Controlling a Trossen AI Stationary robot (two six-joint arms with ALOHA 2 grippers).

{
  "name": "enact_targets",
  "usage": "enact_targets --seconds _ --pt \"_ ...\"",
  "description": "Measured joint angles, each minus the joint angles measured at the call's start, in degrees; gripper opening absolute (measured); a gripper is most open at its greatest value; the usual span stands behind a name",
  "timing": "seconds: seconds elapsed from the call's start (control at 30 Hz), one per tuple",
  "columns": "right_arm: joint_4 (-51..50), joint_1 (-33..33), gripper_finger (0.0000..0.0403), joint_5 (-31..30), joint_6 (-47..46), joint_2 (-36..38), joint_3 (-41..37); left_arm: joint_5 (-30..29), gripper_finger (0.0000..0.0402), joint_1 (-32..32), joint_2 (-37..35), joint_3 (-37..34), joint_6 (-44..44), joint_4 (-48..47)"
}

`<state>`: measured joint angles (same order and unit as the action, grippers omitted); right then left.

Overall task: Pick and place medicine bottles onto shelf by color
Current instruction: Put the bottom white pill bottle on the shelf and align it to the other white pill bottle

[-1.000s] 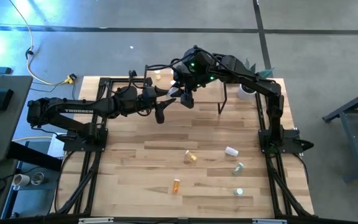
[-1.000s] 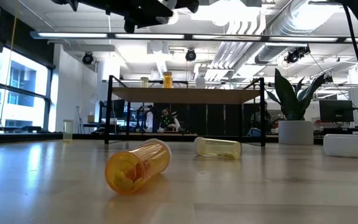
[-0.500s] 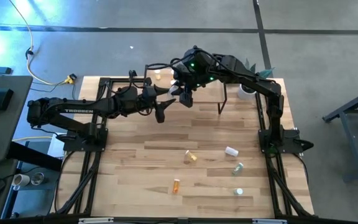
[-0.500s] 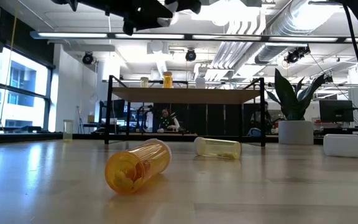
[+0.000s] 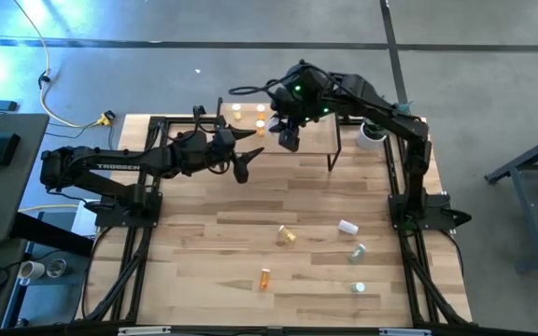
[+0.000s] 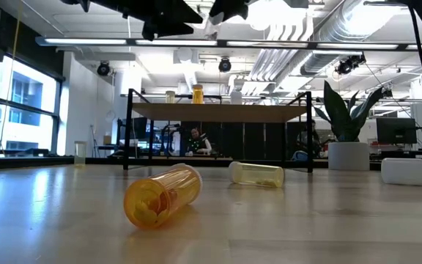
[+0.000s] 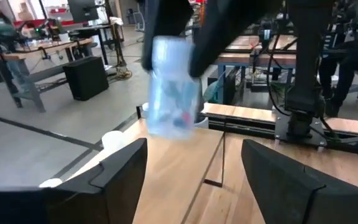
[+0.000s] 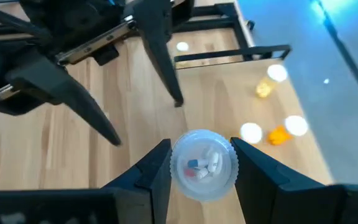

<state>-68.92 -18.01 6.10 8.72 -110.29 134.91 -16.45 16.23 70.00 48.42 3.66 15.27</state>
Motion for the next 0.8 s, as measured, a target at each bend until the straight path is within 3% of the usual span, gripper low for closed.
enact_targets --seconds 0.23,0.43,0.8 --pt "-0.78 -2.52 0.0129 -0.53 2.57 4.26 0.0 -5.77 0.0248 0.02 -0.04 0.0 3.04 0.02" --pt "-6.48 -5.36 0.0129 -4.14 3.94 7.84 -0.52 -6.96 0.0248 0.0 -0.18 0.0 4.49 -0.05" --pt "3.99 -10.09 0.0129 -1.53 6.66 11.06 -23.0 -8.47 0.0248 0.08 -0.33 2.4 5.57 -0.43"
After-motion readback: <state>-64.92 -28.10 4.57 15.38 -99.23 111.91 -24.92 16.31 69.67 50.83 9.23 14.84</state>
